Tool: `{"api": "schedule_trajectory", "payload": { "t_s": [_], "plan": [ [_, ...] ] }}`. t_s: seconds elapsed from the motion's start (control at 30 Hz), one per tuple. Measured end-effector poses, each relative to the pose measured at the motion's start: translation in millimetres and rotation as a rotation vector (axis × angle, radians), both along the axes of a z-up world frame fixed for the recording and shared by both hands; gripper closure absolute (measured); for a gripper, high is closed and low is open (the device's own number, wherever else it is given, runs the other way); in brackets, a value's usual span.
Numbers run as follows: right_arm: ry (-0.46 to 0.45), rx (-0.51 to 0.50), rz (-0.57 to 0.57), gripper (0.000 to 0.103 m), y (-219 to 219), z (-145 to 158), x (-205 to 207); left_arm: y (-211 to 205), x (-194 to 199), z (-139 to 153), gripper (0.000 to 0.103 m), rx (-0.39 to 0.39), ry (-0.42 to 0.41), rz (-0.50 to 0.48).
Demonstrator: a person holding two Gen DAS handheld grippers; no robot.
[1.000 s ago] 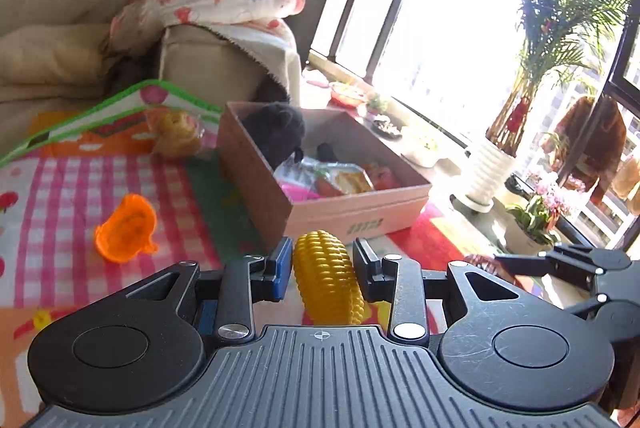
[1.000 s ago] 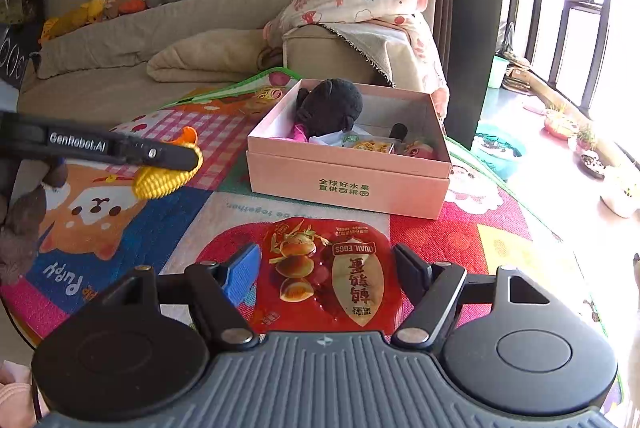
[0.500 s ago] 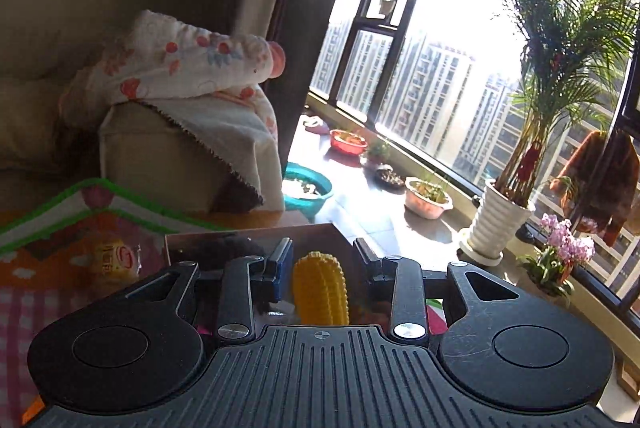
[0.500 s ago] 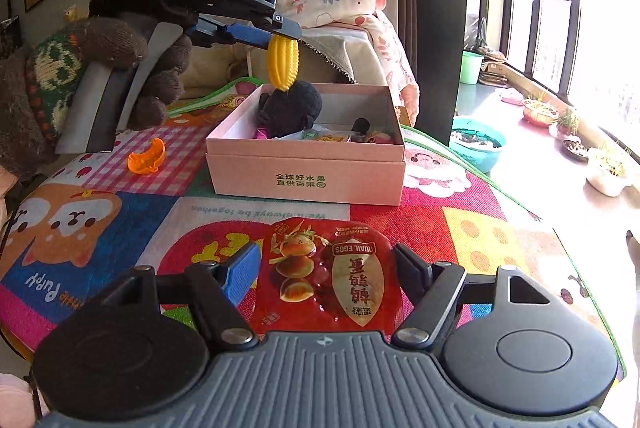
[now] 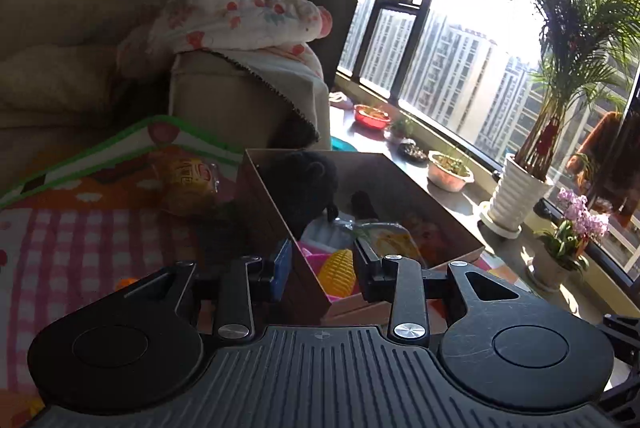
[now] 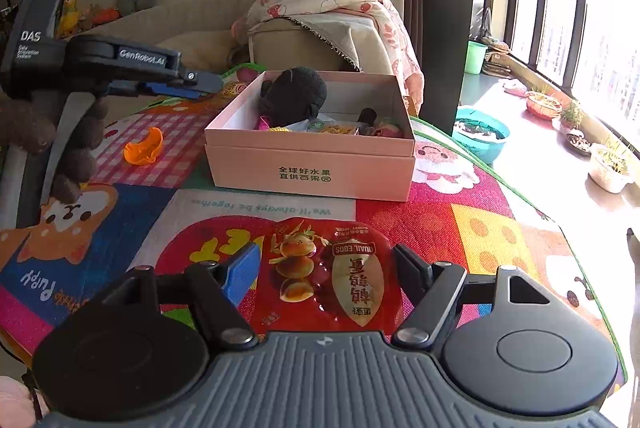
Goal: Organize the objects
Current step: 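Lower the corn into the pink box with the left gripper while the right carries the packet, then drop the red snack packet into the pink box with the right gripper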
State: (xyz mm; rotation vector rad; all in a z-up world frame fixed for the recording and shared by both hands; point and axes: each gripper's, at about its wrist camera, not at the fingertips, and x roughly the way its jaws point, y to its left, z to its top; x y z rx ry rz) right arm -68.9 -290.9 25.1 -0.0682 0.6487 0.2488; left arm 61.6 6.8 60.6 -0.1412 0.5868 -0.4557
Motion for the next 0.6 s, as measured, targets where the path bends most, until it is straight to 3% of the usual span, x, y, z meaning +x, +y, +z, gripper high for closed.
{"api": "schedule_trajectory", "payload": {
  "t_s": [0.2, 0.37, 0.47, 0.6],
  "plan": [
    [-0.079, 0.003, -0.017, 0.030, 0.3, 43.8, 46.4, 30.8, -41.3, -36.3, 0.066, 0.035, 0.072, -0.001],
    [-0.139, 0.062, -0.060, 0.030, 4.7, 99.7, 125.3, 48.1, -51.7, -52.4, 0.066, 0.017, 0.119, 0.024],
    [-0.169, 0.033, -0.125, 0.014, 12.2, 117.4, 168.4, 57.9, -54.9, -53.9, 0.066, 0.008, 0.121, 0.050],
    [-0.160, 0.050, -0.163, 0.013, 11.9, 122.3, 184.4, 72.2, -59.8, -54.8, 0.066, -0.002, 0.113, 0.062]
  ]
}}
